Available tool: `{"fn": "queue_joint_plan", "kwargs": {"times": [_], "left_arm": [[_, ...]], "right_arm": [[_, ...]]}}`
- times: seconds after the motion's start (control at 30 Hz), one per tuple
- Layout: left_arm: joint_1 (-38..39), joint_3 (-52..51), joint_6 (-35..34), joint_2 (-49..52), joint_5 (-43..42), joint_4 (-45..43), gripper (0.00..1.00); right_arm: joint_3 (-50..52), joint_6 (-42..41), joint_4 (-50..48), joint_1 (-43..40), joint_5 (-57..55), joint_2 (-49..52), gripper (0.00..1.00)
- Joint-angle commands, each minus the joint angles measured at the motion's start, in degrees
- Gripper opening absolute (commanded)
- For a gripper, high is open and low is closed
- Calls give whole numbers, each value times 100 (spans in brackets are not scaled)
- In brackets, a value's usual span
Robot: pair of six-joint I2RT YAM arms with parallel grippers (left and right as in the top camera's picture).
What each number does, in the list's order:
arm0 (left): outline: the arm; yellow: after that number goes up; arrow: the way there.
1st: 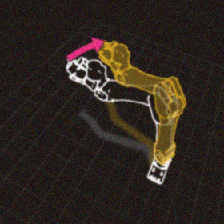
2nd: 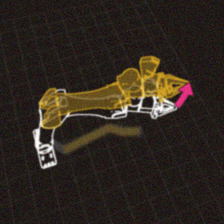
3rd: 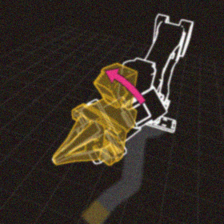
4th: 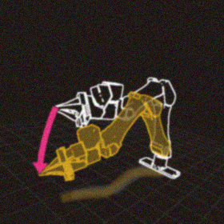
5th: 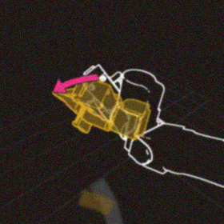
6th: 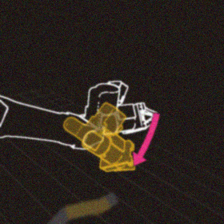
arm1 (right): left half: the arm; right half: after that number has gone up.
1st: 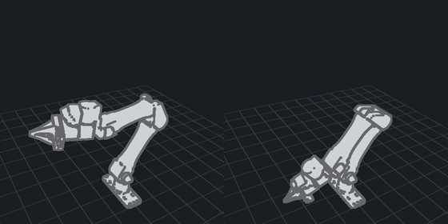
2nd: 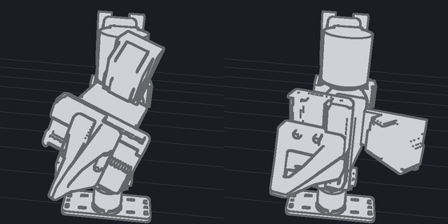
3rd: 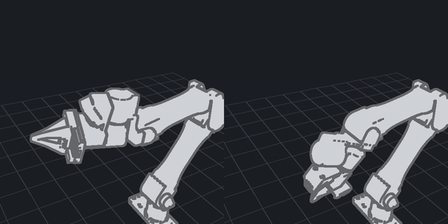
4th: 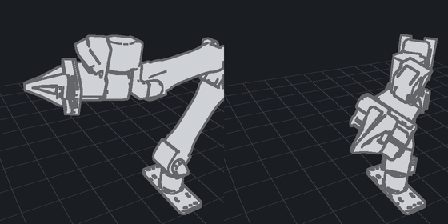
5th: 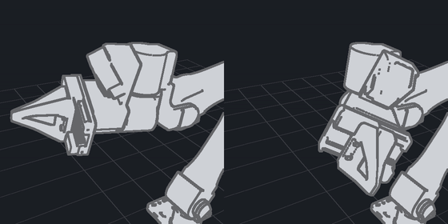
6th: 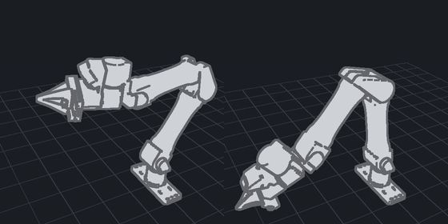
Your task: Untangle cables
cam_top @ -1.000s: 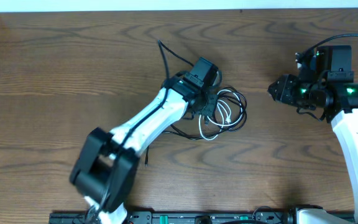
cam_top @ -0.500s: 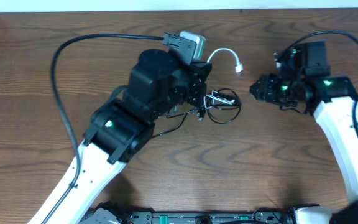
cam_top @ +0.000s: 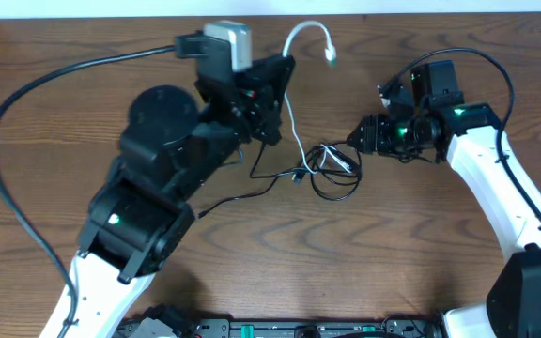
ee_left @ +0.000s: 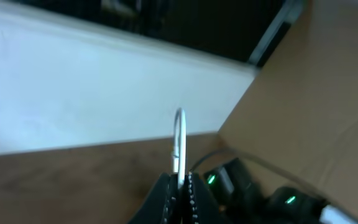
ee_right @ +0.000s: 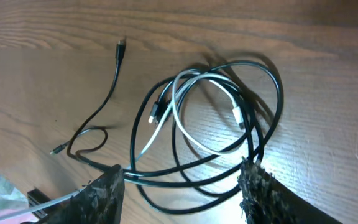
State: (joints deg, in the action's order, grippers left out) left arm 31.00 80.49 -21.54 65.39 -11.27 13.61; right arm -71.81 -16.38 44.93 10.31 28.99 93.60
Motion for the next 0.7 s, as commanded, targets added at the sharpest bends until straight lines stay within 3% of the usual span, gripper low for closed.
{"fn": "queue_joint_plan", "kwargs": {"times": [0.0,0.27,0.67], "left_arm": [[-57,33,-326,-256,-50,-361,8],[-57,35,-411,-691,-39,-1169,8],[-90,42,-398,-1038,227,-1268,7]], "right_arm": [[-4,144,-74,81,278,260,56],[-4,144,-382,271,317,785,56],[-4,146,-546,363,442,1246,55]]}}
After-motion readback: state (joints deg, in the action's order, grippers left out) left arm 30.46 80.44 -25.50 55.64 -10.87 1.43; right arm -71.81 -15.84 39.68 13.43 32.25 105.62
